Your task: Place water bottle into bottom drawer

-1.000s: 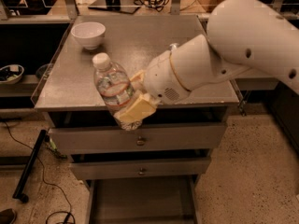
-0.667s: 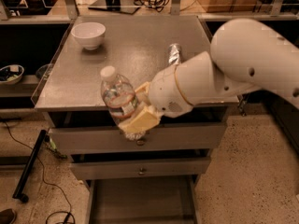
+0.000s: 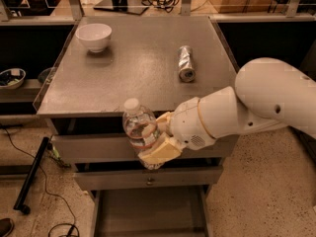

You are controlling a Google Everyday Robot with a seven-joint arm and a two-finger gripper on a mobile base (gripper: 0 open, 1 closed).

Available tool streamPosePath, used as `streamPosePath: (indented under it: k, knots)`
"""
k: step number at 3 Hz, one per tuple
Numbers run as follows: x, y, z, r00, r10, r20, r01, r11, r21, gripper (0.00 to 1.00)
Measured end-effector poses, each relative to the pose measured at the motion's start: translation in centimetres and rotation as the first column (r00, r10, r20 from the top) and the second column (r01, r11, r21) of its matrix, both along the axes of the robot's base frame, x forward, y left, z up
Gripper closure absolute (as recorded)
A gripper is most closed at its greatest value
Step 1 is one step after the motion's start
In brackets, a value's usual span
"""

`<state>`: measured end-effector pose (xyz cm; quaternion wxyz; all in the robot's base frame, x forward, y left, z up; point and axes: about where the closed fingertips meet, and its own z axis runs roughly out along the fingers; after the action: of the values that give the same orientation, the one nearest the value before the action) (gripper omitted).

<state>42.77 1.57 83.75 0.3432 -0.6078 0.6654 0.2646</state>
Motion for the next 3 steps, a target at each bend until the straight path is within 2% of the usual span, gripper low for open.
streamPosePath:
  k: [1,2,3]
  knots:
    - [-0.2,-0.3,-0.6,0.9999,-0.01,-0.01,0.01,1.0,0.006,1.0]
    - [-0.8,-1.2,-2.6,0.9979,-0.046,-0.045,0.048,0.998,0.028,1.0]
    - [-2.4,-1.0,-6.2,0.9911,-0.111,-0.073,0.117,0.99,0.083,1.0]
